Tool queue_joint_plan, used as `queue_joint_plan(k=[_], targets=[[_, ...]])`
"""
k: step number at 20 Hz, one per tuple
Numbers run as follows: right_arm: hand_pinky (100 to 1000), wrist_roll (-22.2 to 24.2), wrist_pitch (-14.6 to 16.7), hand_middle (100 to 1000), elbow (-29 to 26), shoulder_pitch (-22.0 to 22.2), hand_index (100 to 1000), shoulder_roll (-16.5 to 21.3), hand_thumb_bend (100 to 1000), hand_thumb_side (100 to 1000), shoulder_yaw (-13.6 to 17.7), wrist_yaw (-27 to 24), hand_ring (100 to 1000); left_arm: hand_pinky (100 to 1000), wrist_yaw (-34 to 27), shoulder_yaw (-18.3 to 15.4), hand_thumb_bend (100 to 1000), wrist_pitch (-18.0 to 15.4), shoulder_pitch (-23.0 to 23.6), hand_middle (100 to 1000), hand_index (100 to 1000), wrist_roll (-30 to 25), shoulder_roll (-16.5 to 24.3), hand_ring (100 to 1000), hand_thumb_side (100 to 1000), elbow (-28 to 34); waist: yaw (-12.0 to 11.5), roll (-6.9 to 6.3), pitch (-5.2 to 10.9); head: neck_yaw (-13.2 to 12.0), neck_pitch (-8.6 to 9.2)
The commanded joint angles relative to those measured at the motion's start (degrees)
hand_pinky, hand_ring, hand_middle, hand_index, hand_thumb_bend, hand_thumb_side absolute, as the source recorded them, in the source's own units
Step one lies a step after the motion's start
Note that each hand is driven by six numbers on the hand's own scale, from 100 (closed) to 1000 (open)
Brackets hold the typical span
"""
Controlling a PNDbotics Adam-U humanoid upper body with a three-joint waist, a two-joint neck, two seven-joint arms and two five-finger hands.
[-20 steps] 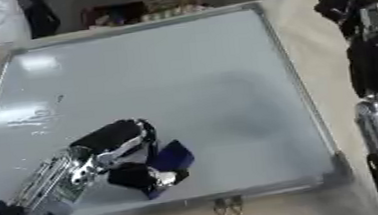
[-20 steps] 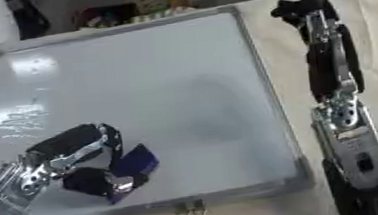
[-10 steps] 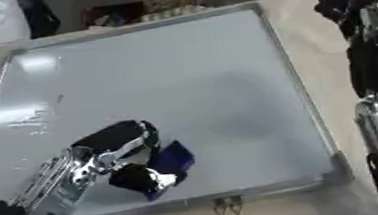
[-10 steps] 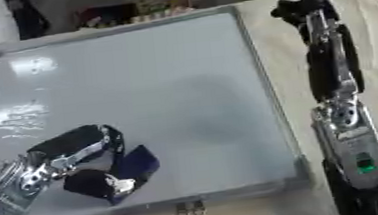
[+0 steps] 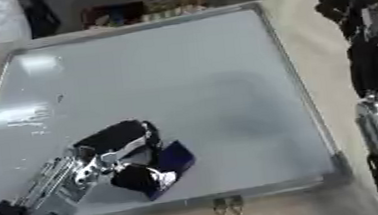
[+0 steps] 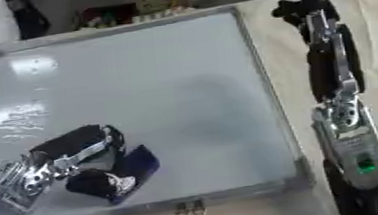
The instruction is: Wipe the whiteboard clean with a brush.
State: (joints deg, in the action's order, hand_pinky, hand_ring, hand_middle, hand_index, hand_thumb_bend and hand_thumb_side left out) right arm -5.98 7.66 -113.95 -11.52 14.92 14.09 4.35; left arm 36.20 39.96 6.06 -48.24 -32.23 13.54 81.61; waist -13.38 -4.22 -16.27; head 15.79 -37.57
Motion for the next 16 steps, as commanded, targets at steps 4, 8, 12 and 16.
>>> queue_joint_plan(k=[4,8,12,16], targets=[[876,-0.05,0.15,604,-0.64,-0.27,936,0.83,100,1000,0.35,-0.37,858,692,0.43,0.18,315,-0.50,0.19,562,367,-0.68,0.28,716,613,-0.70,0.09,0.28,0.75,-0.10,-0.07],[875,0.02,0.12,603,-0.64,-0.20,935,0.80,100,1000,0.32,-0.39,857,708,0.90,0.09,385,-1.09,0.18,609,374,-0.26,0.23,750,627,-0.62,0.10,0.29,0.74,-0.15,-0.06],[875,0.11,0.12,602,-0.64,-0.15,935,0.77,100,1000,0.27,-0.47,856,716,1.68,0.03,424,-1.70,0.16,619,380,0.24,0.13,766,643,-0.78,0.09,0.25,0.75,-0.17,-0.07],[875,0.20,0.11,601,-0.64,-0.08,934,0.78,100,1000,0.26,-0.50,856,727,2.57,0.08,426,-2.37,0.20,613,381,0.86,-0.06,777,615,-0.94,0.06,0.15,0.73,-0.15,-0.16]])
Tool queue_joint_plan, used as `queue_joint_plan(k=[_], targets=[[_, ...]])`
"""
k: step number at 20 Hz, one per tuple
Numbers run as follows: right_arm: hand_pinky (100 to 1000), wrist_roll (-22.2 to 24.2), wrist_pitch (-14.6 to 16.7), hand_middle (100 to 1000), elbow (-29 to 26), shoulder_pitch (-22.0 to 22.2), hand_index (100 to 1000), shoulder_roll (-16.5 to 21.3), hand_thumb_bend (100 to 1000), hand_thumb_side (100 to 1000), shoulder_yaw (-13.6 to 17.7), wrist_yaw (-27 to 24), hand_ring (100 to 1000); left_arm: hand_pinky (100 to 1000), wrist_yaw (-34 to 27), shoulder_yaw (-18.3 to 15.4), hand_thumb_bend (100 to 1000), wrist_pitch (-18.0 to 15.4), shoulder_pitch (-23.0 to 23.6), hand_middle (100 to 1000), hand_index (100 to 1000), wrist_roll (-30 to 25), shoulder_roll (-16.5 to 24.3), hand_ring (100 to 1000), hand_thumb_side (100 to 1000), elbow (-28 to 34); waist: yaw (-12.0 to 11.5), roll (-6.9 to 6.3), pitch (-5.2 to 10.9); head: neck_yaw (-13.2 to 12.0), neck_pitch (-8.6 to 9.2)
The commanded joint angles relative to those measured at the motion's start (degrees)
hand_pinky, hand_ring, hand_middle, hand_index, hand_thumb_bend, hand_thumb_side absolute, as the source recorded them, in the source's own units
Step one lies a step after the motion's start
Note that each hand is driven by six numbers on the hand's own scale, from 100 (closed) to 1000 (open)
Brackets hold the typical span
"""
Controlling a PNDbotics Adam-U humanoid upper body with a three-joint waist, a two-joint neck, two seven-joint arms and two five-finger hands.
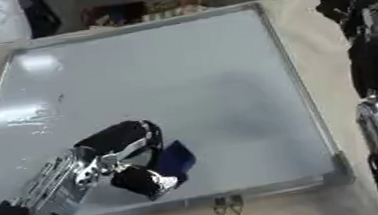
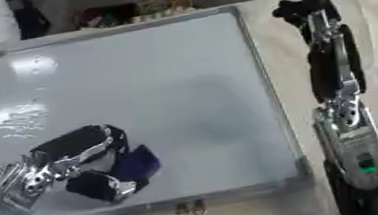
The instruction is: Wipe the whiteboard clean with a brush.
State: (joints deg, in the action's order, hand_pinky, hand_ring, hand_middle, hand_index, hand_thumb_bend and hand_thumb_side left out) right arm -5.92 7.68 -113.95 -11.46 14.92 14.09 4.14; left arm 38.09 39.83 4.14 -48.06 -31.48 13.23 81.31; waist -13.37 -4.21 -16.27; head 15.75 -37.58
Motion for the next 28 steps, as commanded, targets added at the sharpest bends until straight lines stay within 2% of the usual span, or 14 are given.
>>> queue_joint_plan(k=[1,6,9,15,23,28], targets=[[875,0.17,0.08,601,-0.64,-0.11,934,0.80,100,1000,0.26,-0.29,856,727,1.08,0.21,426,-0.66,0.07,608,380,0.41,0.15,776,613,-0.73,0.03,0.10,0.73,-0.08,-0.15],[874,0.23,0.16,599,-0.64,-0.09,932,0.90,100,1000,0.26,-0.35,854,724,3.05,0.40,408,-1.22,0.50,549,377,1.82,-0.69,747,581,-2.41,-0.15,-0.11,0.69,-0.12,-0.21],[873,0.20,0.26,599,-0.64,-0.07,932,0.92,100,1000,0.31,-0.43,854,723,4.18,0.30,397,-1.59,0.80,544,374,2.78,-1.16,744,569,-3.93,-0.13,-0.16,0.69,-0.15,-0.17],[873,0.20,0.37,598,-0.64,-0.07,932,0.88,100,1000,0.36,-0.51,854,710,5.11,0.17,362,-2.54,1.27,511,372,3.68,-1.98,717,583,-6.34,0.00,-0.09,0.65,-0.29,-0.13],[874,0.11,0.35,597,-0.64,0.00,933,0.81,100,1000,0.49,-0.42,854,666,4.48,0.27,356,-2.68,1.33,415,380,3.34,-1.92,602,583,-6.45,0.13,-0.05,0.69,-0.40,-0.16],[874,0.15,0.28,597,-0.64,0.04,933,0.75,100,1000,0.49,-0.42,854,630,3.98,0.36,285,-2.72,1.13,370,383,3.38,-1.48,559,471,-5.35,0.07,-0.10,0.76,-0.45,-0.18]])
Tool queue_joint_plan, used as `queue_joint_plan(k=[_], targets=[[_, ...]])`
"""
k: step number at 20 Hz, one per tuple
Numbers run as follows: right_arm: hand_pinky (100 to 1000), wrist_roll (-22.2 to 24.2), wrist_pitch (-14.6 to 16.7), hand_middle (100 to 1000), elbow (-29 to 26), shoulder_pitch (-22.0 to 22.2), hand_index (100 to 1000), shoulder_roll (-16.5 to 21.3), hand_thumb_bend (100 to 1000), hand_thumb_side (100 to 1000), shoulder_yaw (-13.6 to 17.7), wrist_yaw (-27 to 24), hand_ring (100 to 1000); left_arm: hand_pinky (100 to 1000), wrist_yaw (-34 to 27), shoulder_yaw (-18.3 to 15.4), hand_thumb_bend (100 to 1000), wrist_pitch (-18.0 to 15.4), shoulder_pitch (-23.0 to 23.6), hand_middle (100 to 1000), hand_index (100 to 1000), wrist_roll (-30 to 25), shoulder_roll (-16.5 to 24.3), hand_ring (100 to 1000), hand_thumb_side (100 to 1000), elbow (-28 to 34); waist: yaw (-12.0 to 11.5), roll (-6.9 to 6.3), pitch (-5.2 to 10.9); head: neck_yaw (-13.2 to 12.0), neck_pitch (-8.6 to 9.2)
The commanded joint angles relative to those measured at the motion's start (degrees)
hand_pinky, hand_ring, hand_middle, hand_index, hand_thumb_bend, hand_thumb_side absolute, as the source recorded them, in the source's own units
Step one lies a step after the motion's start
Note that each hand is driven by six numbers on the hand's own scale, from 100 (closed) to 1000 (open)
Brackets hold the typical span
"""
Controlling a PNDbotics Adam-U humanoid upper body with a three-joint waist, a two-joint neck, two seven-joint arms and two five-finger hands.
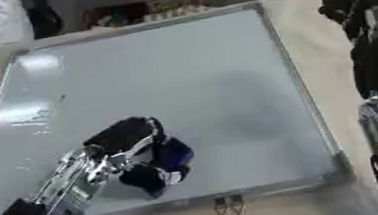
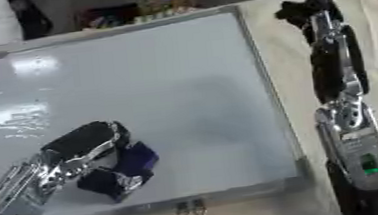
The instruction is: Wipe the whiteboard clean with a brush.
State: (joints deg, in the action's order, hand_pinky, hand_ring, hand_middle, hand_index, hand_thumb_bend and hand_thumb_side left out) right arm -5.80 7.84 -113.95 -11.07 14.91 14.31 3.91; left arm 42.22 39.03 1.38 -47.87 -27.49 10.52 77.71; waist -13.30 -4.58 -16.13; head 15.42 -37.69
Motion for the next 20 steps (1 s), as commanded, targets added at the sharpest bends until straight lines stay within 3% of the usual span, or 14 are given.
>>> queue_joint_plan(k=[1,6,20], targets=[[874,0.02,0.12,597,-0.64,-0.34,933,0.75,100,1000,0.28,-0.19,854,621,-0.23,1.17,262,0.04,0.89,365,382,-0.55,1.34,554,438,-1.52,-0.01,0.27,0.64,-0.12,-0.06],[874,0.03,0.13,597,-0.64,-0.36,933,0.70,100,1000,0.27,-0.27,855,591,-0.55,1.20,190,0.05,0.85,339,366,-0.25,1.78,531,332,-0.82,0.04,0.28,0.67,-0.12,0.01],[875,0.19,0.11,596,-0.64,-0.29,933,0.57,100,1000,0.24,-0.35,856,466,-1.13,0.49,186,-1.12,1.09,267,327,3.11,3.19,470,240,-0.21,0.11,0.34,0.53,-0.34,0.14]])
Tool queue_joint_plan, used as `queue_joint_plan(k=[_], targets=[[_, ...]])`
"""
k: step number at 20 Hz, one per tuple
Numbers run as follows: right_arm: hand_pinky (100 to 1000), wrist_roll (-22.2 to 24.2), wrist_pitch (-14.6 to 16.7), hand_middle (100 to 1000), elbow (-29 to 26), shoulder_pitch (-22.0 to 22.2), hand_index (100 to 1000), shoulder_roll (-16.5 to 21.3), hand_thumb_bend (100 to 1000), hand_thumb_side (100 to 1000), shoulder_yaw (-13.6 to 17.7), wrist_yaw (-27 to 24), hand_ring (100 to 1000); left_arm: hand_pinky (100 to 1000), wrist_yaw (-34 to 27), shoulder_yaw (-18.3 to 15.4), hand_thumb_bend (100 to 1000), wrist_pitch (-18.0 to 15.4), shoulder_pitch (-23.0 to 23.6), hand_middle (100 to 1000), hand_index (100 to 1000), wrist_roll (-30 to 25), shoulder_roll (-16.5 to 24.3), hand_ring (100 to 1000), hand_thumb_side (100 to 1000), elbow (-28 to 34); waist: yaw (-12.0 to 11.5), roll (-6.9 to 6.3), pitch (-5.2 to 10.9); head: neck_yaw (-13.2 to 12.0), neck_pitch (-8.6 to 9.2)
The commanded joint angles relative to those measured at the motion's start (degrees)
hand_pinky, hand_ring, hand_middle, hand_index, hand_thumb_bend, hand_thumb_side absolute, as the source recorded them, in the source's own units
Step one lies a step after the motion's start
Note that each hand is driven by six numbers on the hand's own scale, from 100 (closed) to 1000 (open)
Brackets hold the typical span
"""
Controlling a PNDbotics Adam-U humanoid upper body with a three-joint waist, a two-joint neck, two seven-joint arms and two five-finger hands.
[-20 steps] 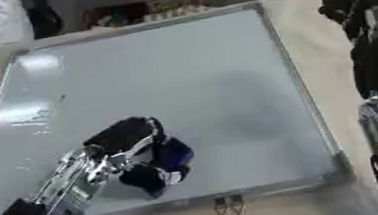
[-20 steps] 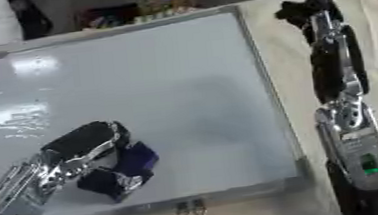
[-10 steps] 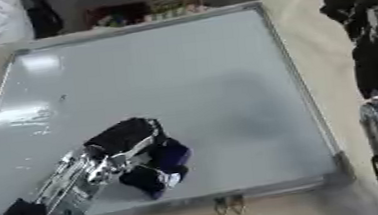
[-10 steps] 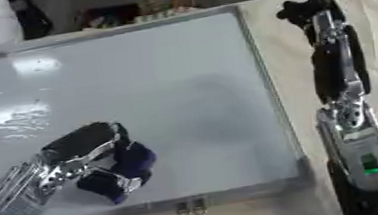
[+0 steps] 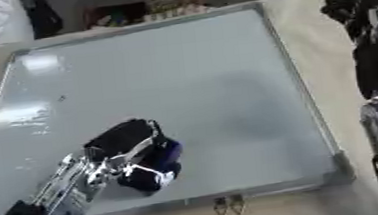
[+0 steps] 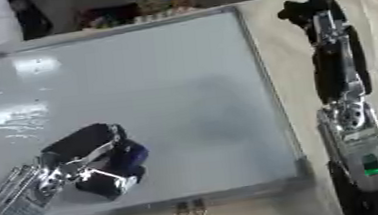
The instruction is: Wipe the whiteboard clean with a brush.
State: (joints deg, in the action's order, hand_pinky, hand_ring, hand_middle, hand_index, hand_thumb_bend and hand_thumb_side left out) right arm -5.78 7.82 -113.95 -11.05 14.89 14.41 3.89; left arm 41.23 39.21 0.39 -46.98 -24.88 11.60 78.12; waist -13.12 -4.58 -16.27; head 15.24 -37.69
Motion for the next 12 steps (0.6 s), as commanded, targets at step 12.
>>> queue_joint_plan(k=[12], targets=[[876,0.21,0.24,595,-0.64,-0.38,933,0.55,100,1000,0.12,-0.48,856,391,1.08,0.01,185,-7.06,0.20,241,300,3.85,5.64,441,140,0.30,0.12,0.38,0.49,-0.30,0.38]])
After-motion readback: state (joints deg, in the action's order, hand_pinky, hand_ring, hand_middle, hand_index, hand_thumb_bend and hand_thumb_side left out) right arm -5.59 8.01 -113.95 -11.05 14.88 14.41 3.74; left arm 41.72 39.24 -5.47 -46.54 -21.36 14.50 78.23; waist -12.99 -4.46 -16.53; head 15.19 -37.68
